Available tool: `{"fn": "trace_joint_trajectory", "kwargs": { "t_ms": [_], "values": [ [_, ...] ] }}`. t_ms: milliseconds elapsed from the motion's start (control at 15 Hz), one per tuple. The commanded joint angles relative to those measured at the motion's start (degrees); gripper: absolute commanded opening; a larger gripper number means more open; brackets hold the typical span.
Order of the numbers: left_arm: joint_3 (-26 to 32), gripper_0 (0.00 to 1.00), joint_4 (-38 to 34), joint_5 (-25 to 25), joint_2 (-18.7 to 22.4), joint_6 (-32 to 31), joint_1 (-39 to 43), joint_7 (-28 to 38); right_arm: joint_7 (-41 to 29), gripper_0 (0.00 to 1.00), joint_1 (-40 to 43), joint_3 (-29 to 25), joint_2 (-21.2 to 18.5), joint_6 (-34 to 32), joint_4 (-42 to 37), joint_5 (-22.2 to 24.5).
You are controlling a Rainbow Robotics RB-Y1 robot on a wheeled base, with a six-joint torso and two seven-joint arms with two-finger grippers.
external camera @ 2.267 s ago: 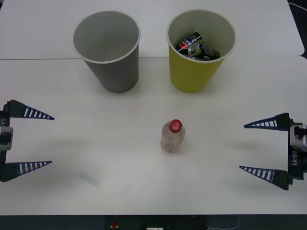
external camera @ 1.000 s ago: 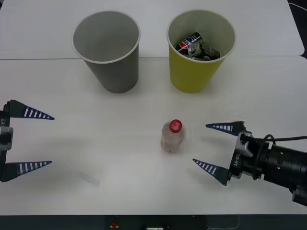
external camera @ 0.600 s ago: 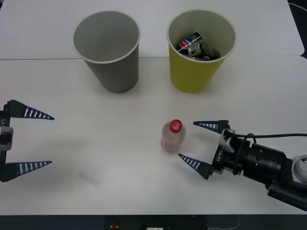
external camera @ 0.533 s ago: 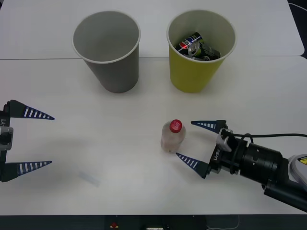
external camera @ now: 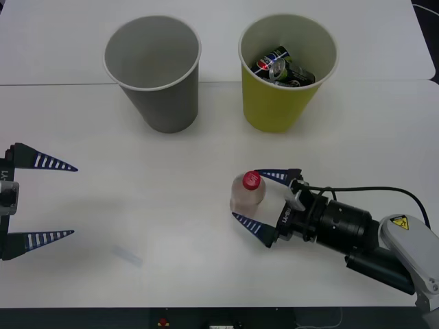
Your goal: Put the can into the green bin and the plastic bottle into the gray bin
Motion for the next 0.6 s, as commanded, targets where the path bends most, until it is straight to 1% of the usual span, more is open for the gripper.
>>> {"fn": "trace_joint_trajectory", "kwargs": {
  "t_ms": [67, 200, 267, 333, 400, 467, 600],
  "values": [
    [0.0, 1.0, 0.0, 0.0, 0.0, 0.0, 0.0, 0.0, 0.63, 1.0, -1.02, 0.74, 1.16, 0.16, 1.02, 0.0],
    [0.0, 1.0, 0.0, 0.0, 0.0, 0.0, 0.0, 0.0, 0.81, 1.0, -1.19, 1.0, 1.6, 0.33, 1.02, 0.0],
    [0.0, 1.0, 0.0, 0.0, 0.0, 0.0, 0.0, 0.0, 0.98, 0.92, -1.28, 1.09, 1.68, 0.33, 1.02, 0.0],
    [0.0, 1.0, 0.0, 0.0, 0.0, 0.0, 0.0, 0.0, 1.07, 0.68, -1.28, 1.17, 1.77, 0.42, 1.02, 0.0],
    [0.0, 1.0, 0.0, 0.0, 0.0, 0.0, 0.0, 0.0, 1.07, 0.2, -1.28, 1.17, 1.77, 0.42, 1.02, 0.0],
    [0.0, 1.0, 0.0, 0.0, 0.0, 0.0, 0.0, 0.0, 1.07, 0.0, -1.28, 1.17, 1.77, 0.42, 1.02, 0.0],
    [0.0, 1.0, 0.0, 0.0, 0.0, 0.0, 0.0, 0.0, 0.98, 0.0, -1.28, 1.17, 1.86, 0.33, 1.02, 0.0]
  ]
}}
